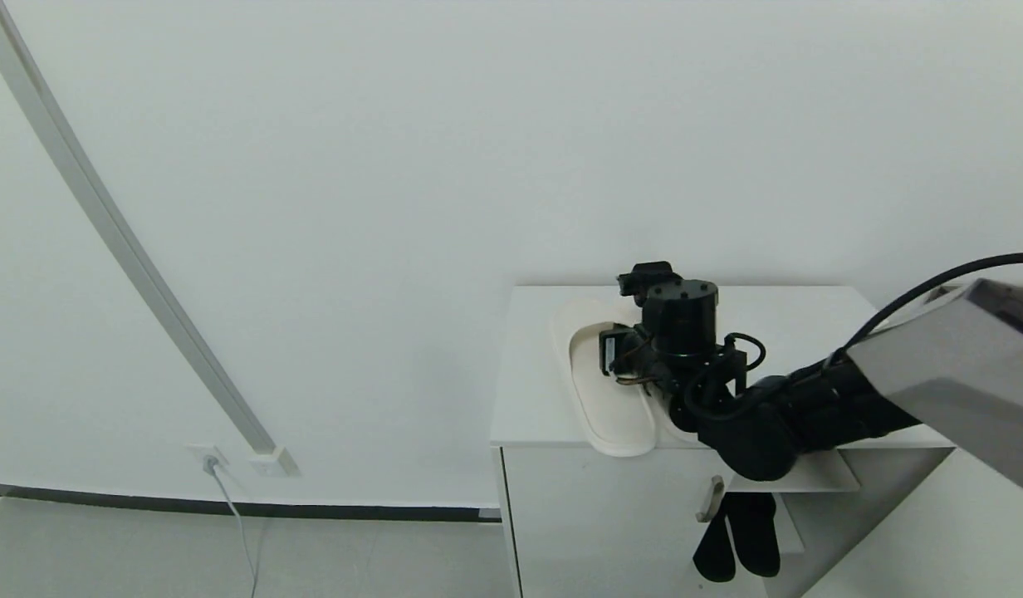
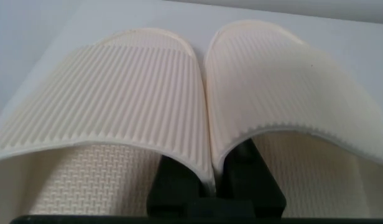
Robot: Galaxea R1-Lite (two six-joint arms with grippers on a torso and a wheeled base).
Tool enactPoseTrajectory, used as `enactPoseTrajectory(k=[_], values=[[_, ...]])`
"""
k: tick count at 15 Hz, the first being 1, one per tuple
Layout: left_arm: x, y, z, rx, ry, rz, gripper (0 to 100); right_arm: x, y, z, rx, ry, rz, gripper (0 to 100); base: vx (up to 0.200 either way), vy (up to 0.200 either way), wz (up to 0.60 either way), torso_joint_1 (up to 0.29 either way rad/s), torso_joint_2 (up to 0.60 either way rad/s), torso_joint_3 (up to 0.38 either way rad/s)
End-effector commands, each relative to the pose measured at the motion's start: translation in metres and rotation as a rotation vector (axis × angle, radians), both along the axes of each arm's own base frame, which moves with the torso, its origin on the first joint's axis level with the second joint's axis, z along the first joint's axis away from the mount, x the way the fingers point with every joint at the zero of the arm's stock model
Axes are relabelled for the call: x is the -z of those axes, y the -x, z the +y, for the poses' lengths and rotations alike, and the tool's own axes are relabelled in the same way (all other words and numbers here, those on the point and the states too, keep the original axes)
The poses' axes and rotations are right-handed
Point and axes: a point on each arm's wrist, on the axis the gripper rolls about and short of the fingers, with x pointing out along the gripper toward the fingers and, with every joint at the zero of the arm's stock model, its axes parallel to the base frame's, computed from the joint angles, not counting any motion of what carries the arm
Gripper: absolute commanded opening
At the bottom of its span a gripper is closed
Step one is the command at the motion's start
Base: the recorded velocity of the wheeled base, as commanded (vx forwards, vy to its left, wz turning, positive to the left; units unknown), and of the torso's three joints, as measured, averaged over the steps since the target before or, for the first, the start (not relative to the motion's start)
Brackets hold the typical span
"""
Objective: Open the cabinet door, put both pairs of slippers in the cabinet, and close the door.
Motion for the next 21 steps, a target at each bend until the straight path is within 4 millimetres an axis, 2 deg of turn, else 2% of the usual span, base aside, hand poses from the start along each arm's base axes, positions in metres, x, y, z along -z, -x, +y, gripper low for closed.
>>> enactPoseTrajectory(k=[1,3,6,8,17,21], values=[[0.0,0.0,0.0,0.0,0.0,0.0,0,-0.036,0.047,-0.021,-0.093,-0.03,-0.046,0,0.0,0.0,0.0,0.0,0.0,0.0],[0.0,0.0,0.0,0.0,0.0,0.0,0,-0.044,0.075,-0.032,-0.185,-0.027,-0.054,0,0.0,0.0,0.0,0.0,0.0,0.0],[0.0,0.0,0.0,0.0,-0.001,0.0,0,-0.044,0.109,-0.041,-0.297,-0.021,-0.027,0,0.0,0.0,0.0,0.0,0.0,0.0],[0.0,0.0,0.0,0.002,-0.001,0.0,0,-0.042,0.124,-0.044,-0.345,-0.018,-0.013,0,0.0,0.0,0.0,0.0,0.0,0.0],[0.0,0.0,0.0,0.0,0.0,0.0,0,-0.032,0.13,-0.042,-0.36,0.002,0.018,0,0.0,0.0,0.0,0.0,0.0,0.0],[0.0,0.0,0.0,0.0,0.0,0.0,0,-0.03,0.132,-0.041,-0.365,0.009,0.023,0,-0.2,0.0,0.0,0.006,0.0,0.0]])
